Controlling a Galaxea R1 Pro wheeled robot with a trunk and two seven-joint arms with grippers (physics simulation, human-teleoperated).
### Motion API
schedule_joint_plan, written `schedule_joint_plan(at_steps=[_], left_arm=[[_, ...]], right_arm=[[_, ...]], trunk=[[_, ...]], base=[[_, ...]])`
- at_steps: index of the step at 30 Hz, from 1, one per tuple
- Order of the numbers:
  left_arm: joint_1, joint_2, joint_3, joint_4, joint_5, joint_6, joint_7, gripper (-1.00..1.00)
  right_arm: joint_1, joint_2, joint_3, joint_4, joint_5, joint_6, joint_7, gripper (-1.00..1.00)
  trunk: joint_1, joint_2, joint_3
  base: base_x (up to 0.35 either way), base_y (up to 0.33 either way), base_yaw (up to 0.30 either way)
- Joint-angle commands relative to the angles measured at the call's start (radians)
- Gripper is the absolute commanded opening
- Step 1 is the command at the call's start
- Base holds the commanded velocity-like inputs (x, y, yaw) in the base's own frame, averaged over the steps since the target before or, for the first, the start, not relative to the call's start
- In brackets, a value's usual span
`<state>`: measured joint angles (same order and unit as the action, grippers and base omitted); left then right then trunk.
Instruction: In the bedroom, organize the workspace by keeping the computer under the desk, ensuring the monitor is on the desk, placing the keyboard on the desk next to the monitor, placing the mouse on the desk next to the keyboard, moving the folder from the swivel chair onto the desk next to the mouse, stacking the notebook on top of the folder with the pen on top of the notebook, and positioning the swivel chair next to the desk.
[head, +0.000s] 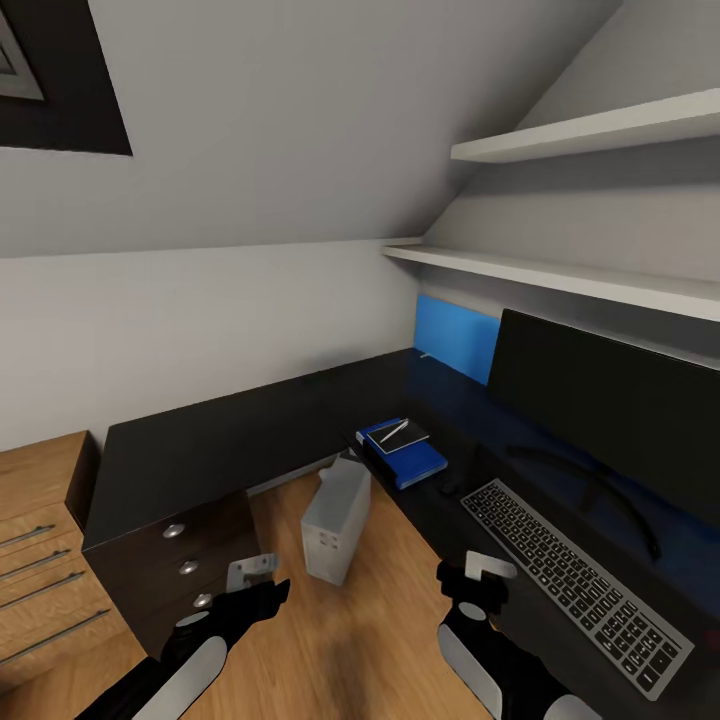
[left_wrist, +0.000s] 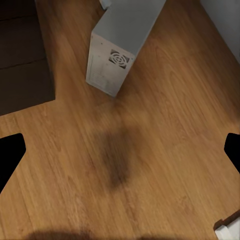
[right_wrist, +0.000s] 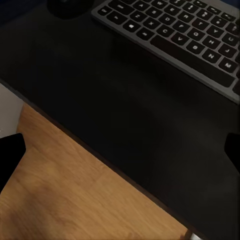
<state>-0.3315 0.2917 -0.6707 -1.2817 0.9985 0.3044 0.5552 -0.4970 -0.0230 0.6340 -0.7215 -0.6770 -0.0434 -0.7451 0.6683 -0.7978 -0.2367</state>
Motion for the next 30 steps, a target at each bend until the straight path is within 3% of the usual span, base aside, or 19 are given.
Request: schedule_joint_plan(at_steps=[1, 14, 30], left_arm=[[-0.001, 0.001, -0.003, -0.001, 0.006, 0.001, 0.008, 1.0], [-0.001, 0.002, -0.001, 0.002, 0.019, 0.001, 0.008, 1.0], [-0.001, 0.001, -0.003, 0.002, 0.029, 0.001, 0.008, 1.0]], right_arm=[[-0.002, -0.002, 0.003, -0.001, -0.01, -0.005, -0.007, 1.0], [-0.002, -0.011, -0.005, -0.001, -0.01, -0.005, -0.008, 1.0], [-0.002, -0.014, -0.033, -0.003, -0.01, -0.004, -0.008, 1.0]], trunk=[[0.0, -0.001, -0.002], [0.0, -0.001, -0.002], [0.062, -0.113, -0.052]], base=[[0.0, 0.0, 0.0], [0.0, 0.0, 0.0], [0.0, 0.0, 0.0]])
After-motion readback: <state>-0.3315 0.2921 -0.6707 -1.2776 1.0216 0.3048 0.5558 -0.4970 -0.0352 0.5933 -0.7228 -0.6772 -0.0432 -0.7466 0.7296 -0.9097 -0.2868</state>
